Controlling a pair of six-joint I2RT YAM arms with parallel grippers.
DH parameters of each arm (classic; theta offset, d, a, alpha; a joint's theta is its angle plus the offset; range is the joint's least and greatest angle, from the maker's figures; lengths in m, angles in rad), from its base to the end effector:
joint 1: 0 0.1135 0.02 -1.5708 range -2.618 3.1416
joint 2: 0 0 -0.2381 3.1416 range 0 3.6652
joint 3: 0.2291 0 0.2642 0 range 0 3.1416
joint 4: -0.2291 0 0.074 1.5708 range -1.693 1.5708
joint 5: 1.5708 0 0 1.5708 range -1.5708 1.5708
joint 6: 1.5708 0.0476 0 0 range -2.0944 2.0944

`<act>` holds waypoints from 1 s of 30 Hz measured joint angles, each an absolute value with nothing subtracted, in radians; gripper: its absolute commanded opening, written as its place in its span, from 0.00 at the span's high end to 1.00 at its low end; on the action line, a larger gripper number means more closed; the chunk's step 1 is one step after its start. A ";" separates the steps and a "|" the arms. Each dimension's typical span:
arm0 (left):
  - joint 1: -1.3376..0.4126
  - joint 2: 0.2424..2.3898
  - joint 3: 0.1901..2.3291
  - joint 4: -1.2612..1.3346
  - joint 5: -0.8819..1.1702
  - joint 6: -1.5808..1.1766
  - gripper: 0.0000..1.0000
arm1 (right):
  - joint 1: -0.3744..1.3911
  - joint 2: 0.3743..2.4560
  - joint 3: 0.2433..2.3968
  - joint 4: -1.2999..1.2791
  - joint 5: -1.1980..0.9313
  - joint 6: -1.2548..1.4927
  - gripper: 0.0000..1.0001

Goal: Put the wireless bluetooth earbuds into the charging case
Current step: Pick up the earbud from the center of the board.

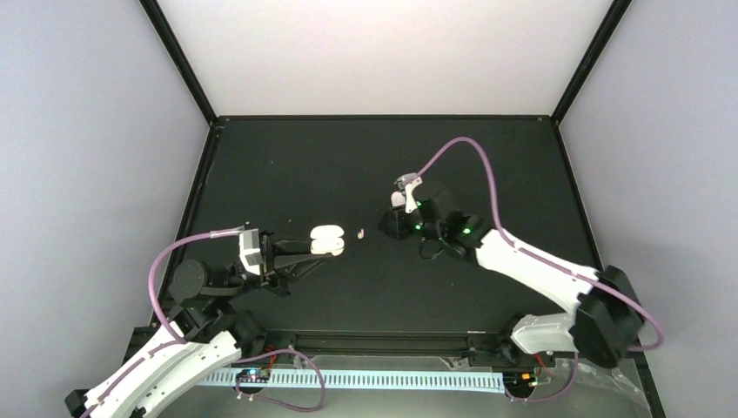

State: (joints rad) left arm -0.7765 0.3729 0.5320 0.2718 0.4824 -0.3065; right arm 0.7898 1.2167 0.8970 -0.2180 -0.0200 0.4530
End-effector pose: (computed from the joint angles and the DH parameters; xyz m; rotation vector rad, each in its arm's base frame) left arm 0.0904 -0.1197 0.3488 0.7261 1.0579 -1.2159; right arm 0.2140 0.2173 0.2507 -0.3816 2.1699 0.7464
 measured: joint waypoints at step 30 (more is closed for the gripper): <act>-0.776 0.145 0.500 0.037 0.437 -0.228 0.99 | 0.752 1.805 1.055 -0.103 -0.239 0.580 0.43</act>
State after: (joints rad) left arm -0.7765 0.1452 0.4999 0.0372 0.4370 -0.2279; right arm 0.7517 1.8053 1.0546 -0.1028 -0.2390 0.5800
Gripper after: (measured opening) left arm 0.199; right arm 0.558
